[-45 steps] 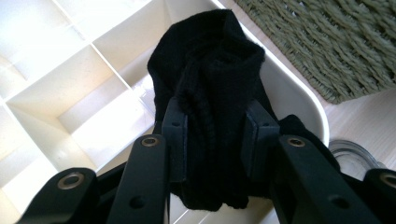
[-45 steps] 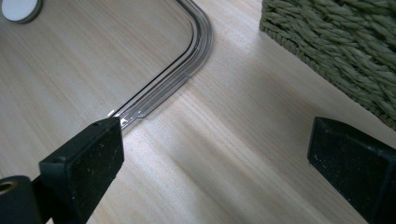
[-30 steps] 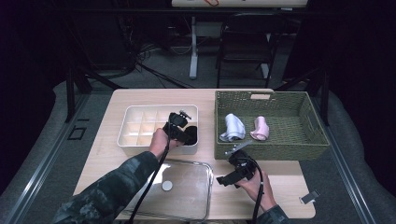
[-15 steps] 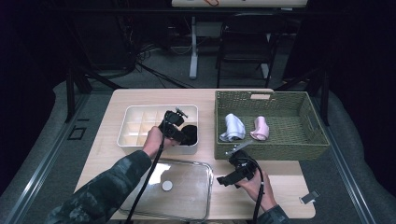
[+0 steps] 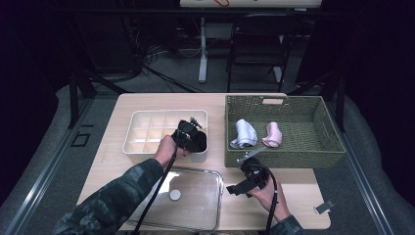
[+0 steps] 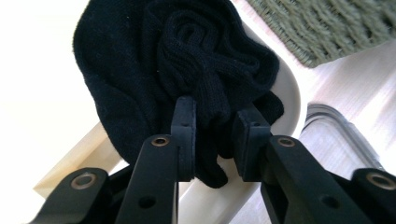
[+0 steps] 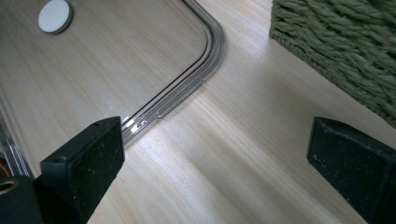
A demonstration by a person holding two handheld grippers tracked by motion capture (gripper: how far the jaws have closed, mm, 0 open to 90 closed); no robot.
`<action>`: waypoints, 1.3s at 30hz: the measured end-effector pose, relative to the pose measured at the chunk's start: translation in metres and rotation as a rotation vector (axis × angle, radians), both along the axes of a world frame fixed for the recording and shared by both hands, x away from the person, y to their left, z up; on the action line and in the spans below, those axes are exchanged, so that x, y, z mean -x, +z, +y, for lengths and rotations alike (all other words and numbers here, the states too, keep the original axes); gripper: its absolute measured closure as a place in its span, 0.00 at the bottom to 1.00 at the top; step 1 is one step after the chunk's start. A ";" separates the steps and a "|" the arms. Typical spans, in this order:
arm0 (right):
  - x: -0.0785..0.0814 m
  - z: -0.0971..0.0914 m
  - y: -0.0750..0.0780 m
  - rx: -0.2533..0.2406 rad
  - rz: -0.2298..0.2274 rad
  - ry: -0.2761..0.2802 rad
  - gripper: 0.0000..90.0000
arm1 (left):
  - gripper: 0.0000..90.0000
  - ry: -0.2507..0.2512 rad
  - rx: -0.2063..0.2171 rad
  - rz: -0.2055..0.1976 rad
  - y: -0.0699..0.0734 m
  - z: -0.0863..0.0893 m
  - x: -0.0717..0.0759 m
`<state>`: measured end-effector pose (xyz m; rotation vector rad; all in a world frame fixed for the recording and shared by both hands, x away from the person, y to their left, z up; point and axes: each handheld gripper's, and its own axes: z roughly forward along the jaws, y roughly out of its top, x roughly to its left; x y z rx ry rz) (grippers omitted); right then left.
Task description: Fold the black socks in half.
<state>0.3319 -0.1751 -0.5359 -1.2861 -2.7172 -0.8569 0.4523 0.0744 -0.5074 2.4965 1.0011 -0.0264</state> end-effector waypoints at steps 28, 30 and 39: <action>0.000 -0.004 -0.002 0.002 0.003 -0.009 0.07 | 0.69 0.035 0.100 -0.030 0.004 0.005 -0.014; 0.000 -0.003 -0.002 0.001 0.002 -0.011 0.07 | 0.74 0.037 0.103 -0.024 0.002 0.007 -0.015; 0.000 -0.003 -0.002 0.013 0.002 -0.004 0.07 | 0.80 0.027 0.047 -0.021 -0.005 0.000 -0.012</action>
